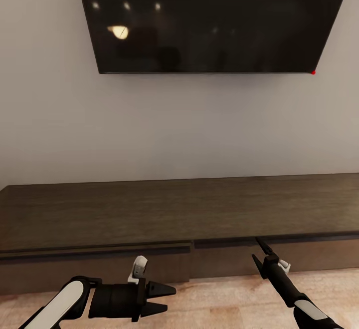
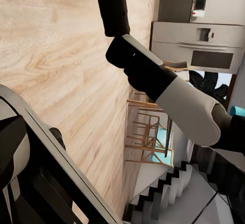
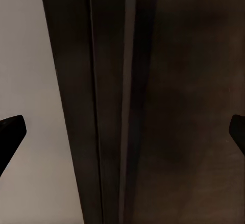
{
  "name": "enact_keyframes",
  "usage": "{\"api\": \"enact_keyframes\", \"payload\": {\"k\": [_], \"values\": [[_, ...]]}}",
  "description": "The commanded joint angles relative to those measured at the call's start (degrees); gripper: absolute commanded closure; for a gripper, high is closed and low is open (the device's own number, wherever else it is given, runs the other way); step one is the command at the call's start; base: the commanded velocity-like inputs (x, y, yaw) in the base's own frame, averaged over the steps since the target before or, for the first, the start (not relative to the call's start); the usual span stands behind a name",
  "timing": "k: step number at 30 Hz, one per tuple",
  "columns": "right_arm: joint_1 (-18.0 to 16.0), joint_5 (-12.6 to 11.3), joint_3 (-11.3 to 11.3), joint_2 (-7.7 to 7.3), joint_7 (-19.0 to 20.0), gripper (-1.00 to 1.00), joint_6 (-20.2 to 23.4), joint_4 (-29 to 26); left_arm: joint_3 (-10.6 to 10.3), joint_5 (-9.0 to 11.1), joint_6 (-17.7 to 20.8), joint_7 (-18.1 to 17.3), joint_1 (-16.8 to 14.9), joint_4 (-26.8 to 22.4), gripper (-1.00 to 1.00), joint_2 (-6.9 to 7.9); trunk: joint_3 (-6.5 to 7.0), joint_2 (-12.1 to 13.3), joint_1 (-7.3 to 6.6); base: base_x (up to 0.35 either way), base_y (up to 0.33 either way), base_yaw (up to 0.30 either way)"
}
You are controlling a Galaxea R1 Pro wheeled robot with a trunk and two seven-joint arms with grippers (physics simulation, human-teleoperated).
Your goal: Place each of the two pumpkins and all three candles from the living room inside a cabinet in the living room (use any cabinet), then make sure every cabinet is closed, and position the cauldron so it is next to a table in the living room.
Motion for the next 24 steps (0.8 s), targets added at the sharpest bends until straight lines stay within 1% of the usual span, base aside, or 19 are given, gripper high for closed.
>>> {"api": "enact_keyframes", "payload": {"k": [1, 24], "values": [[0.0, -0.6, 0.3, -0.03, 0.2, -1.00, 0.5, 0.0, -0.1, -0.1, 0.0, -0.2, 0.0, 0.0, -1.00, 0.04, -0.05, 0.0, -0.01, 0.040, 0.000, 0.000], [0.0, -0.6, 0.3, -0.03, 0.2, -1.00, 0.4, 0.0, -0.1, -0.1, 0.0, -0.2, 0.0, 0.0, -1.00, 0.05, -0.05, 0.0, -0.01, 0.032, 0.000, 0.000]]}}
